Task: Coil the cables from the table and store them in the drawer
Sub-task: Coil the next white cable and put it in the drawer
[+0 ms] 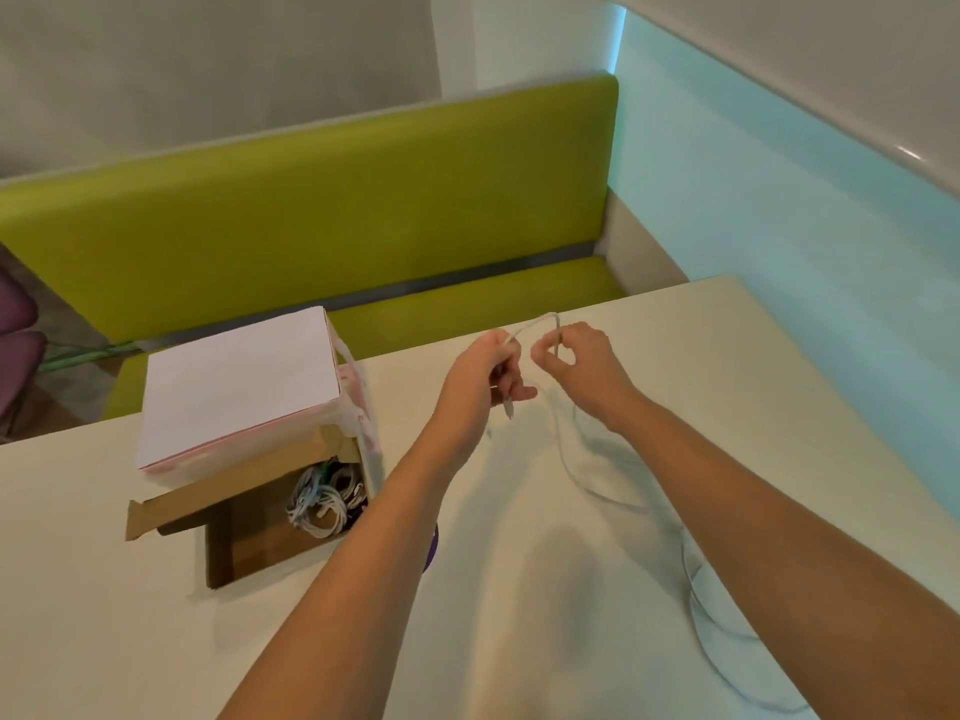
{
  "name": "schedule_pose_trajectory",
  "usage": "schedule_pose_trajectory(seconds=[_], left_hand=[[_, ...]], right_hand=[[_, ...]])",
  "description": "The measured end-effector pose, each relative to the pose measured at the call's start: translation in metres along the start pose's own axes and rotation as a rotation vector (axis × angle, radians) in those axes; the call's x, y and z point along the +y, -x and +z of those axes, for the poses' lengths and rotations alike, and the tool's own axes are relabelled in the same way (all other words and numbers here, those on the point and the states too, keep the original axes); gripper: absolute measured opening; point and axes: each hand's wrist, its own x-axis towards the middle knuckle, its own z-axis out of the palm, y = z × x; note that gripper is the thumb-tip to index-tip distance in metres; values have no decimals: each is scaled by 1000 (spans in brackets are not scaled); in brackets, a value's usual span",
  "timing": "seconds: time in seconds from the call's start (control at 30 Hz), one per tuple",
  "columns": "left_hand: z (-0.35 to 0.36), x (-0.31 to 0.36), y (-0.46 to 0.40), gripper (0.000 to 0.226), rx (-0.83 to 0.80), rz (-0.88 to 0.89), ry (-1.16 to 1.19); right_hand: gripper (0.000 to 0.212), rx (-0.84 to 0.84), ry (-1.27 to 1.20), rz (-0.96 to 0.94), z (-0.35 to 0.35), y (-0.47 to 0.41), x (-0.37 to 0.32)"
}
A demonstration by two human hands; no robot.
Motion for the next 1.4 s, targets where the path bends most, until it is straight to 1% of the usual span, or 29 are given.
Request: schedule_pose_trajectory(seconds=[0.03, 0.07, 0.1, 0.2, 0.27, 0.37, 0.47, 0.57, 0.63, 0.7, 0.73, 0.77, 0.83, 0.9, 0.97, 1.07, 1.2, 1.27, 1.4], left_hand=[[-1, 7, 5, 31, -32, 53, 96], [-5, 14, 9, 30, -48, 104, 174], [-9, 20, 10, 30, -42, 138, 239], [-25, 33, 12, 27, 43, 155, 346], [-33, 38, 14, 26, 83, 139, 376], [-41, 35, 15, 31, 97, 114, 456], [-47, 30, 18, 35, 116, 100, 590], [-46, 31, 21, 36, 145, 115, 715], [-43, 34, 23, 38, 153, 121, 752], [-37, 37, 26, 38, 137, 127, 735], [-34, 38, 28, 38, 124, 130, 712], [-30, 40, 30, 37, 105, 132, 680], [-20, 42, 36, 34, 69, 133, 610], [-10, 47, 41, 38, 31, 121, 559], [-1, 53, 46, 44, -29, 110, 542], [9, 61, 54, 37, -86, 144, 532], [16, 63, 61, 34, -88, 231, 457], [18, 58, 64, 30, -93, 280, 348], [16, 31, 67, 20, -91, 351, 27]], right_hand=[[20, -4, -68, 23, -4, 4, 0], [28, -9, -128, 54, -8, 9, 0], [34, -9, -155, 83, -12, 14, 3], [41, 36, -173, 105, -25, 30, 7], [37, 78, -157, 91, -31, 37, 7], [24, 148, -188, 89, -44, 43, -3], [19, 245, -224, 42, -67, 48, -16], [8, 342, -84, -48, -88, 55, -29], [6, 382, 103, -92, -95, 63, -38], [6, 438, 230, -108, -99, 74, -44], [6, 460, 214, -108, -101, 79, -47], [6, 467, 135, -97, -104, 85, -48], [4, 416, -30, -37, -106, 97, -49], [4, 359, -21, 33, -101, 108, -43], [5, 341, -4, 94, -94, 123, -33], [7, 334, -58, 157, -79, 150, -21], [9, 309, -78, 170, -61, 180, -17], [9, 304, -98, 177, -53, 191, -19], [11, 283, -139, 168, -39, 209, -24]])
